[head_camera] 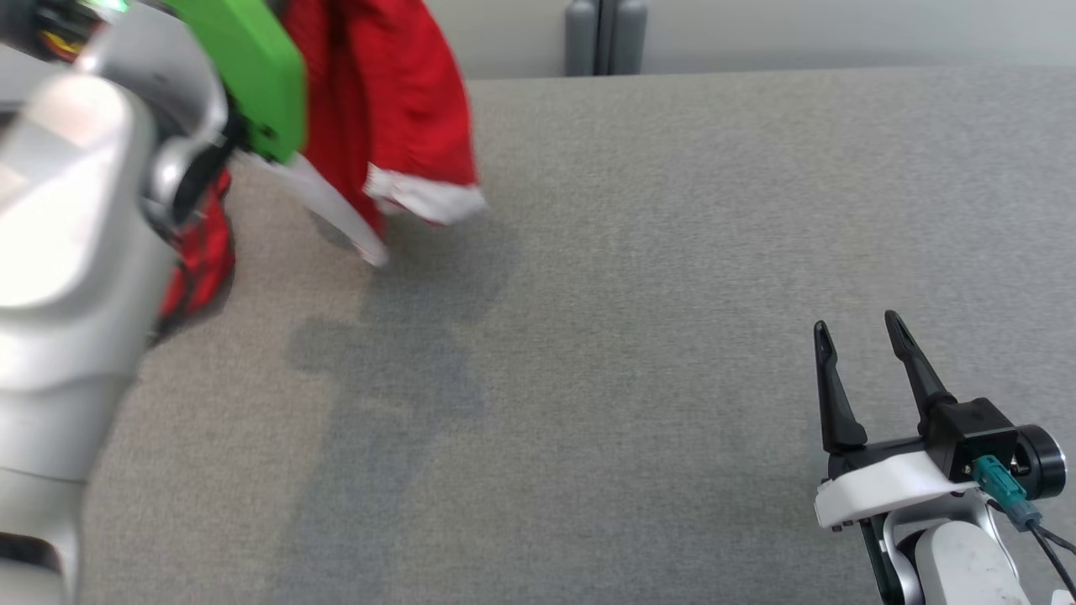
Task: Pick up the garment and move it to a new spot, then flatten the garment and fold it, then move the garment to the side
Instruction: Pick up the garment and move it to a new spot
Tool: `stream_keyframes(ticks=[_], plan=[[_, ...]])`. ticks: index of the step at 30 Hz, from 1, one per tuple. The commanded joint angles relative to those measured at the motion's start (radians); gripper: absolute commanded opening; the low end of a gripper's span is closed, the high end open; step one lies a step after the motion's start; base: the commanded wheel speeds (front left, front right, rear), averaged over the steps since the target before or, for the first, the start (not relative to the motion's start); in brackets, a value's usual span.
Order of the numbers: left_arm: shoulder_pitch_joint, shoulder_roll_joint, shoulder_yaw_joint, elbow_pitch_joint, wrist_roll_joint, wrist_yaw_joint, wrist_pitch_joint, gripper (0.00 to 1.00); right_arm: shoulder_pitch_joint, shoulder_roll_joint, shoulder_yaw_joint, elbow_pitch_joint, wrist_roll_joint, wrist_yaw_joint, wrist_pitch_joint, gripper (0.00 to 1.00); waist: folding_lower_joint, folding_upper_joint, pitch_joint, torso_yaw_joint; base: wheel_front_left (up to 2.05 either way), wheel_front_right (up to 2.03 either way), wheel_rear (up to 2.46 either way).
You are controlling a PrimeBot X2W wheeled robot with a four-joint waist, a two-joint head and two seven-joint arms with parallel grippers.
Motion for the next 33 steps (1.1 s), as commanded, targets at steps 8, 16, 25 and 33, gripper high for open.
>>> stream_keyframes(ticks=[8, 16, 25, 33], plan=[[0.227, -0.237, -0.085, 0.068, -0.105, 0.008, -0.092, 0.0, 0.024, -0.002, 0.013, 0.035, 0.068, 0.0, -0.003, 1.0, 0.0001, -0.0001, -0.064, -0.151, 0.0, 0.0, 0.0], [0.303, -0.348, -0.141, 0.248, -0.149, 0.04, -0.266, 0.0, -0.02, -0.003, 0.045, 0.041, 0.087, -0.001, -0.003, 1.0, 0.0001, -0.0001, 0.003, -0.253, 0.0, 0.0, 0.0], [0.276, -0.349, -0.339, 0.186, -0.294, 0.139, -0.395, 1.0, -0.045, -0.002, 0.07, 0.058, 0.099, -0.001, -0.003, 1.0, 0.0001, -0.0001, 0.047, -0.292, 0.0, 0.0, 0.0], [0.217, -0.349, -0.425, 0.214, -0.349, 0.161, -0.519, 1.0, -0.038, -0.003, 0.052, 0.065, 0.085, -0.001, -0.003, 1.0, 0.0001, -0.0001, 0.022, -0.235, 0.0, 0.0, 0.0]])
